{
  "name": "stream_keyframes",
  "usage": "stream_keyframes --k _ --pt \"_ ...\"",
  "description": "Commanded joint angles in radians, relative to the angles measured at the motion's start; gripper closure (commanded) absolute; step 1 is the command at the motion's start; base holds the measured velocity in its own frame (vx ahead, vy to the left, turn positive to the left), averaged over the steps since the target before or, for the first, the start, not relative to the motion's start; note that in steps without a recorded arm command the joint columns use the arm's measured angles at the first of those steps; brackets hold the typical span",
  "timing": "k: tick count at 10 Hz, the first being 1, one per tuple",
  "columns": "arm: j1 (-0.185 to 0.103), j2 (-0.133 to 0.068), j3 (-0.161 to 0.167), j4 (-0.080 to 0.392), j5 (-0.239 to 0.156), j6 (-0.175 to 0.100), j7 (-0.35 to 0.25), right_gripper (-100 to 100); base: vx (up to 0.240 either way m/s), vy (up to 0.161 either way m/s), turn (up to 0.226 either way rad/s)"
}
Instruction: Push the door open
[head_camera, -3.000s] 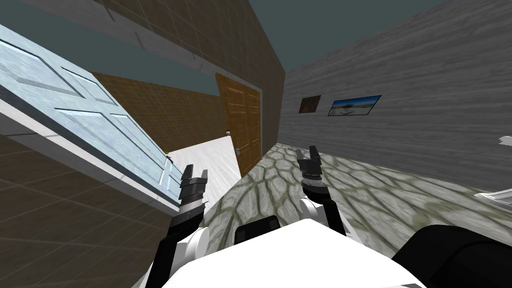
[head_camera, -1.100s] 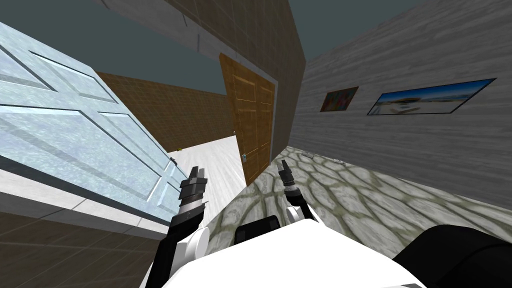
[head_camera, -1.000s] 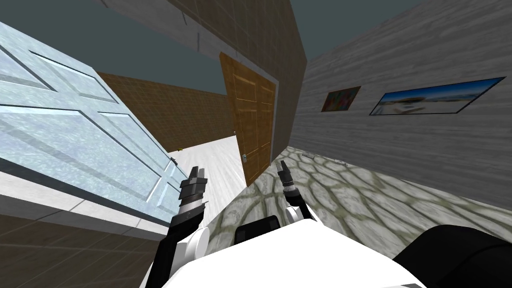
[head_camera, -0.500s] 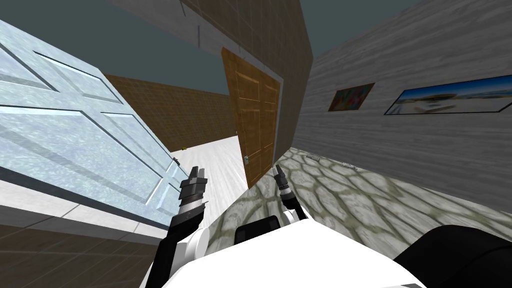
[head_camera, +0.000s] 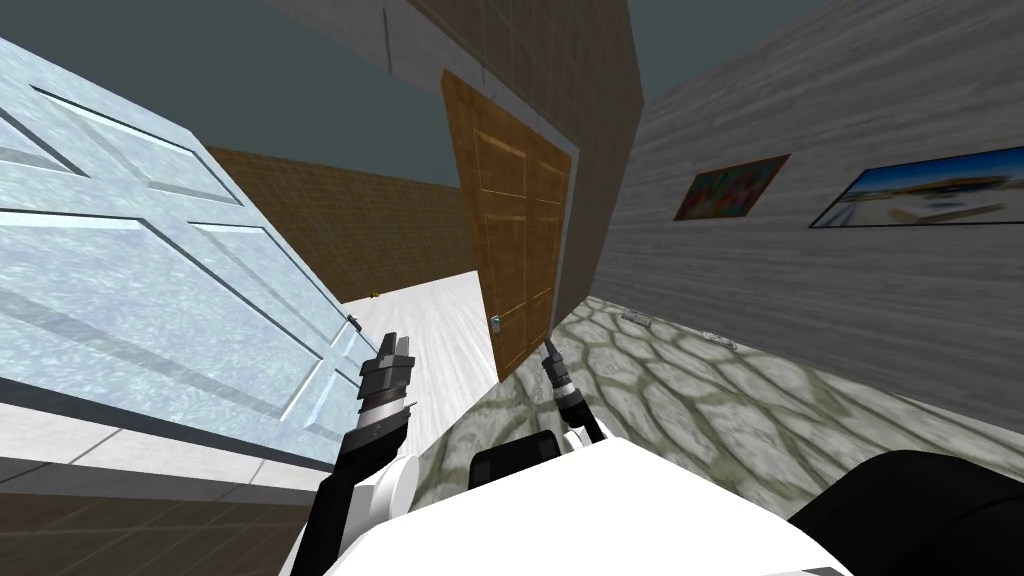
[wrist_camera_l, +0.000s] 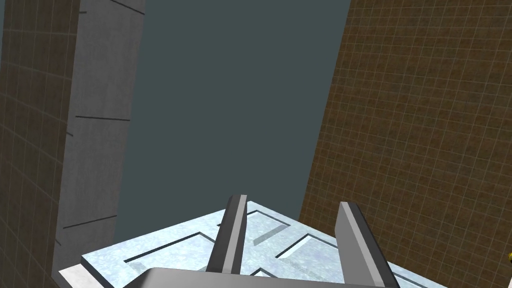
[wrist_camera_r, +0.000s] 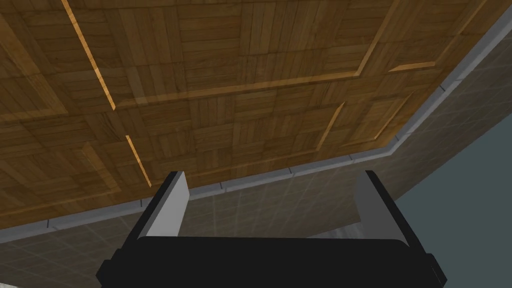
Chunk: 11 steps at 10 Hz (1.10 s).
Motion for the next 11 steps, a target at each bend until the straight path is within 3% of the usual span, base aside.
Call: stream_keyframes --k 1,5,11 --pt "-0.006 -0.004 0.018 0.029 -0.003 -0.004 -0.001 -100 0.074 0.005 0.059" --pt "-0.037 -0.019 0.093 0.170 -0.015 -0.020 -0.006 -100 0.156 -0.018 0.101" --pt "-0.062 -0.029 0.152 0.280 -0.024 -0.032 -0.010 -100 0.108 -0.019 0.054"
